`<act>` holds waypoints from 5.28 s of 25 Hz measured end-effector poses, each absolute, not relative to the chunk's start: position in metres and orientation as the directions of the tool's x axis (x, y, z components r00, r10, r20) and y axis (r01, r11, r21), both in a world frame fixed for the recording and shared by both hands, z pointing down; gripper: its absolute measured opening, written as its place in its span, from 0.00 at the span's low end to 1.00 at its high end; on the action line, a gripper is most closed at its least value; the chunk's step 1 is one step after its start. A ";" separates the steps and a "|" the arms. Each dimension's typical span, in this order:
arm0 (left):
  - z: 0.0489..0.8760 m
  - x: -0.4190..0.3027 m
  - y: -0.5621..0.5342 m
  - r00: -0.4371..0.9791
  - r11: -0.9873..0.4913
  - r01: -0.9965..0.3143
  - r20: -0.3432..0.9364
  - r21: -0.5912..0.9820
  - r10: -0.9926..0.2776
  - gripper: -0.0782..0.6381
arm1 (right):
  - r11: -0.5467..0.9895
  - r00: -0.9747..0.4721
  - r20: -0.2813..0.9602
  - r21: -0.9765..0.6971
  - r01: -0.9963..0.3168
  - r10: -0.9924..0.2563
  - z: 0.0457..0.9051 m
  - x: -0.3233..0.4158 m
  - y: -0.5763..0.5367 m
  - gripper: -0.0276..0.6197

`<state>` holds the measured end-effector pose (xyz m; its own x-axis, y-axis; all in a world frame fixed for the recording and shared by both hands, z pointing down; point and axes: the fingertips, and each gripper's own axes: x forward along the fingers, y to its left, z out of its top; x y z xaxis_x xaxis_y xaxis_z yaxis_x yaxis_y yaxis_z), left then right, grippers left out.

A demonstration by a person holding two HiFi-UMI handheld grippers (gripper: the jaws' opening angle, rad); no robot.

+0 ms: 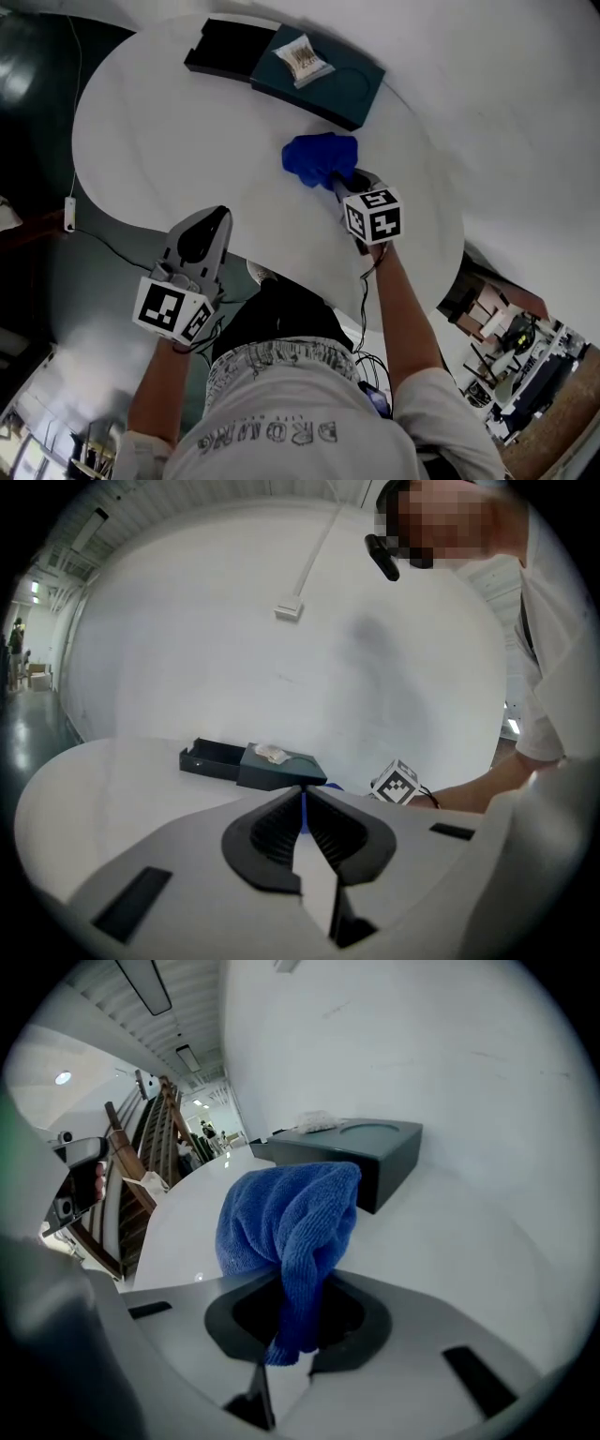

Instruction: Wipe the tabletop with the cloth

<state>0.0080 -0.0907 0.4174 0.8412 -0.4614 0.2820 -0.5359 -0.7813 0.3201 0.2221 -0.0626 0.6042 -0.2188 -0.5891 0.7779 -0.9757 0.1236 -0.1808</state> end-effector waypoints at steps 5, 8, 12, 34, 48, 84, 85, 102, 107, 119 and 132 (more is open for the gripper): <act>0.413 0.022 -0.091 0.858 -0.801 -0.507 0.274 0.318 -0.434 0.15 | 0.066 -0.189 0.787 -0.186 -0.980 -0.587 0.605 0.243 -0.040 0.14; 0.412 0.024 -0.090 0.862 -0.806 -0.500 0.272 0.317 -0.428 0.15 | 0.042 -0.177 0.791 -0.189 -0.981 -0.585 0.606 0.251 -0.033 0.14; 0.410 0.018 -0.091 0.855 -0.798 -0.513 0.269 0.316 -0.443 0.15 | 0.026 -0.172 0.798 -0.193 -0.981 -0.578 0.605 0.251 -0.032 0.14; 0.388 -0.086 -0.120 0.685 -0.632 -0.728 0.273 0.266 -0.675 0.15 | 0.488 -0.505 0.561 -0.196 -0.851 -0.656 0.496 0.073 -0.186 0.14; 0.405 -0.158 -0.115 0.540 -0.474 -0.840 0.337 0.263 -0.771 0.15 | 0.635 -0.551 0.680 -0.160 -0.756 -0.484 0.577 -0.027 -0.226 0.14; 0.408 -0.077 -0.086 0.724 -0.664 -0.689 0.306 0.290 -0.618 0.15 | 0.447 -0.408 0.768 -0.178 -0.877 -0.494 0.604 0.083 -0.101 0.13; 0.408 -0.071 -0.085 0.737 -0.678 -0.676 0.304 0.289 -0.604 0.15 | 0.431 -0.398 0.769 -0.178 -0.885 -0.499 0.604 0.091 -0.093 0.13; 0.397 0.020 -0.057 0.871 -0.830 -0.481 0.262 0.282 -0.415 0.15 | 0.105 -0.249 0.797 -0.230 -0.968 -0.551 0.609 0.211 0.041 0.13; 0.398 0.019 -0.051 0.868 -0.827 -0.487 0.263 0.282 -0.421 0.15 | 0.102 -0.242 0.801 -0.223 -0.969 -0.547 0.609 0.215 0.046 0.13; 0.392 -0.030 -0.068 0.789 -0.740 -0.614 0.263 0.276 -0.556 0.15 | 0.402 -0.438 0.629 -0.210 -0.891 -0.642 0.515 0.131 -0.052 0.13; 0.402 -0.149 -0.075 0.533 -0.475 -0.846 0.337 0.244 -0.776 0.15 | 0.707 -0.698 0.543 -0.245 -0.663 -0.467 0.522 -0.047 -0.166 0.14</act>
<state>-0.1492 -0.0747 0.4016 0.5329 -0.7761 0.3373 -0.8457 -0.4748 0.2436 -0.0471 -0.1656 0.5224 -0.6984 -0.4667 0.5427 -0.6630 0.7074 -0.2450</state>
